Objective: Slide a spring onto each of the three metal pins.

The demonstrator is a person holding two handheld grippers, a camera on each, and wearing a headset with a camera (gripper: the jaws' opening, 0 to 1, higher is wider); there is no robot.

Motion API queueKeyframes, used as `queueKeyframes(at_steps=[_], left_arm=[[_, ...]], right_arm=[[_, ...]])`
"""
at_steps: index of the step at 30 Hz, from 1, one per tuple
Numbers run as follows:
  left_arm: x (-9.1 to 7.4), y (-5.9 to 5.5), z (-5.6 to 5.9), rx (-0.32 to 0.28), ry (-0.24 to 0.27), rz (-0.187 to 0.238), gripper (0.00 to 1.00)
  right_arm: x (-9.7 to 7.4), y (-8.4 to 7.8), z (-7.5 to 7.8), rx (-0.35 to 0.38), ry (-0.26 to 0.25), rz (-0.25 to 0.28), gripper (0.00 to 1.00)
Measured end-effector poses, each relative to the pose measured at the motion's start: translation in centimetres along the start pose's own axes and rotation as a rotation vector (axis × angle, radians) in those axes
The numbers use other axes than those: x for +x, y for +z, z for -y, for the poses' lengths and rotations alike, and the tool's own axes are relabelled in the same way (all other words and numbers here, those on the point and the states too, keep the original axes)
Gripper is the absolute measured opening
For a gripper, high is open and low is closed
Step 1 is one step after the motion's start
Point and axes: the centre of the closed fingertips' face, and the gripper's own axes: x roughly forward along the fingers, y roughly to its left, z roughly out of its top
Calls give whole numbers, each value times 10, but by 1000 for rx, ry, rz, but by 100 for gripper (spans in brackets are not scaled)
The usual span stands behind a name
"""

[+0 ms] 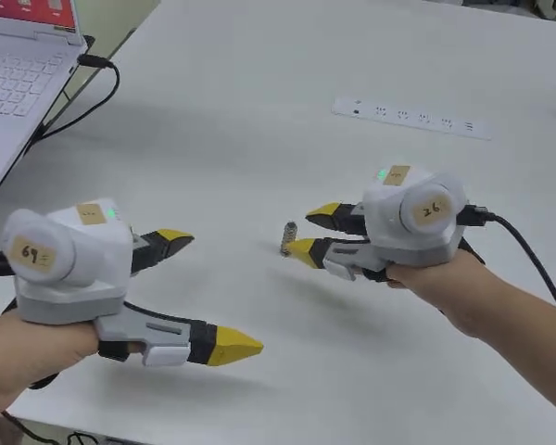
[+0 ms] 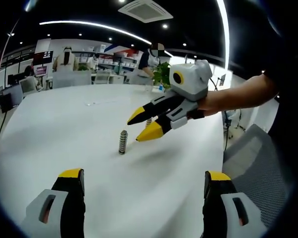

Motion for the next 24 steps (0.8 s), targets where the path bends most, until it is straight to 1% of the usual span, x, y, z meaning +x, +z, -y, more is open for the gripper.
queueKeyframes(at_steps=[3,7,11,13,16,17,20,21,23,24], left_arm=[[1,3,0,4,1,3,98],[2,6,0,13,4,4,98],[5,11,0,17,8,12,98],[7,12,-1,21,12,12,98],[11,16,1,22,12,19,98],[11,16,1,23,11,20,98],[15,17,5,26,4,20,98],[15,18,7,28,1,19,98],[16,19,11,29,-9,22,98],[17,20,12,30,-13,25,98]], right_arm=[[-8,3,-2,-3,1,16,31],[-20,10,-8,16,3,58,37],[-31,11,-12,21,1,78,42],[-39,10,-14,22,-4,85,44],[-51,8,-13,47,-20,106,46],[-53,7,-13,49,-22,109,46],[-66,2,-14,55,-38,127,47],[-71,0,-15,57,-43,141,47],[-79,-6,-15,106,-49,151,50],[-82,-8,-15,115,-53,153,52]])
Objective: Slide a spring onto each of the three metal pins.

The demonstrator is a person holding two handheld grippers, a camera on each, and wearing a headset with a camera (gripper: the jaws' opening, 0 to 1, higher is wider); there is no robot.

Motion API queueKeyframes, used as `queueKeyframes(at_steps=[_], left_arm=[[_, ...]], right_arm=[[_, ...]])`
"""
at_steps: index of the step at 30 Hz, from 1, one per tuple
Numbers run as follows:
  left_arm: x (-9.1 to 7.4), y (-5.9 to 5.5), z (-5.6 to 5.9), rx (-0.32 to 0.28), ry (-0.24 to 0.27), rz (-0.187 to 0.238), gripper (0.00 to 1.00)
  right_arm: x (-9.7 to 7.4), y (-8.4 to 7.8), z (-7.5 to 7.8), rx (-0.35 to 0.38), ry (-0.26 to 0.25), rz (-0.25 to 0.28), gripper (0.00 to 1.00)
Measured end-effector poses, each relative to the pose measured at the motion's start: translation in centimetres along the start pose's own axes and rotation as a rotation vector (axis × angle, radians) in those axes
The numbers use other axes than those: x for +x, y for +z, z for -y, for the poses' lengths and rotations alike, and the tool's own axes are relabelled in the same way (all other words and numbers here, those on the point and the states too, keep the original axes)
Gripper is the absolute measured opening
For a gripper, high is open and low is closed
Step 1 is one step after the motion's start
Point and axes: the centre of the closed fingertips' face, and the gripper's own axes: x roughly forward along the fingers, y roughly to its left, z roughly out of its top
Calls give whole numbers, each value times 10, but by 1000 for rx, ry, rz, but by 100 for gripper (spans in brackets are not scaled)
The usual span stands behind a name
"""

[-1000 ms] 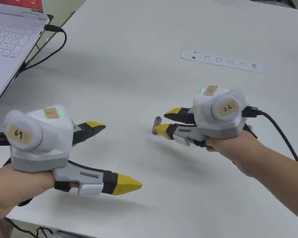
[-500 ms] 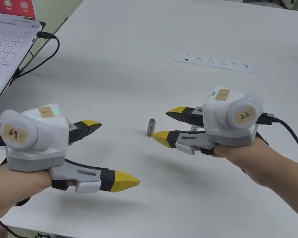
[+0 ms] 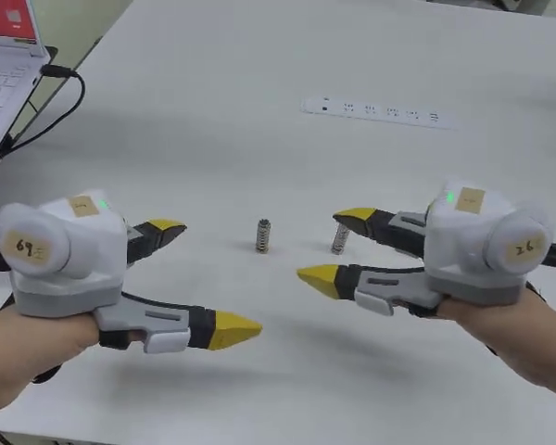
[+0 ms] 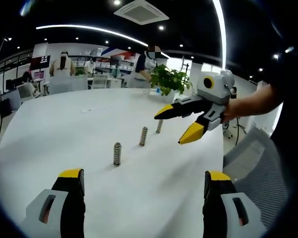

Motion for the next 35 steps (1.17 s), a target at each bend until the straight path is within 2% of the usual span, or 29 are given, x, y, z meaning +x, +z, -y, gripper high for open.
queueKeyframes(at_steps=[3,6,10,17,21,25,29,31,35], left_arm=[[1,3,3,8,-11,12,98],[2,8,6,5,-27,35,98],[2,9,10,16,-53,38,98],[0,14,19,16,-69,56,98],[0,13,22,23,-64,45,98],[-1,15,25,12,-54,49,98],[-1,11,29,22,-47,17,98],[-2,11,31,25,-45,12,98],[-5,10,29,25,-23,1,98]], right_arm=[[-12,-6,0,22,-13,7,58],[-25,-15,2,39,-38,-10,62],[-45,-21,4,68,-71,-4,67],[-74,-29,9,96,-120,5,76],[-89,-36,11,121,-132,9,80],[-100,-49,16,143,-151,-4,79],[-110,-59,24,169,-173,-5,78],[-114,-61,29,176,-187,5,77],[-120,-62,32,174,-193,15,82]])
